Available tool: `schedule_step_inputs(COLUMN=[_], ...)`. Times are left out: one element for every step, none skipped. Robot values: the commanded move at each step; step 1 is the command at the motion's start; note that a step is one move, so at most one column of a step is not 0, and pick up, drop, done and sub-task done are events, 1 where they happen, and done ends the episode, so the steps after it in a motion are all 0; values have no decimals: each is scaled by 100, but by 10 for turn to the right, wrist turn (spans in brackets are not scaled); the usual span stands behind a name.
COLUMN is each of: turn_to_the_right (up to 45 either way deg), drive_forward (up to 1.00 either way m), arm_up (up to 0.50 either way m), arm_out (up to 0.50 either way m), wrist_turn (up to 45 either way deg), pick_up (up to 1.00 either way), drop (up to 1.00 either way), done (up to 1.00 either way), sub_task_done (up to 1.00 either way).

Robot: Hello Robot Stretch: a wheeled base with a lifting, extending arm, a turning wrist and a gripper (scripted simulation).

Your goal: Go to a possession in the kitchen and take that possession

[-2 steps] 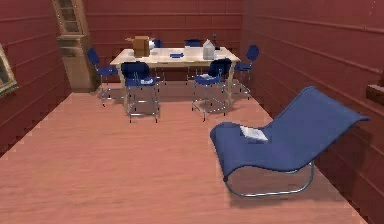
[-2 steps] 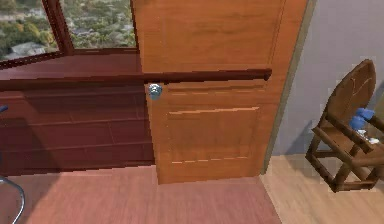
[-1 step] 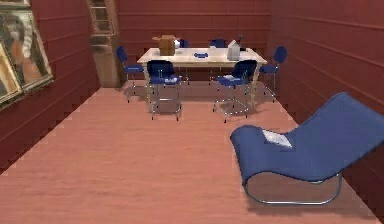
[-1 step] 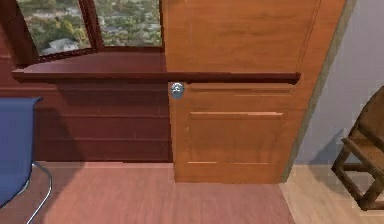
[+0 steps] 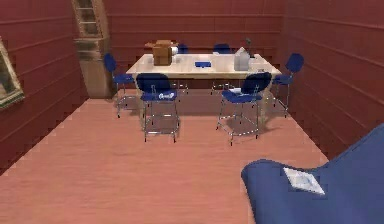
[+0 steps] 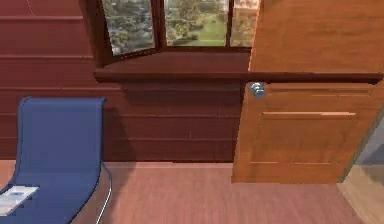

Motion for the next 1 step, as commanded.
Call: schedule_step_inputs(turn_to_the_right=[-450], drive_forward=[0], arm_up=[0], arm_out=[0], wrist_turn=[0], pick_up=[0], drop=[0], done=[0], sub_task_done=[0])
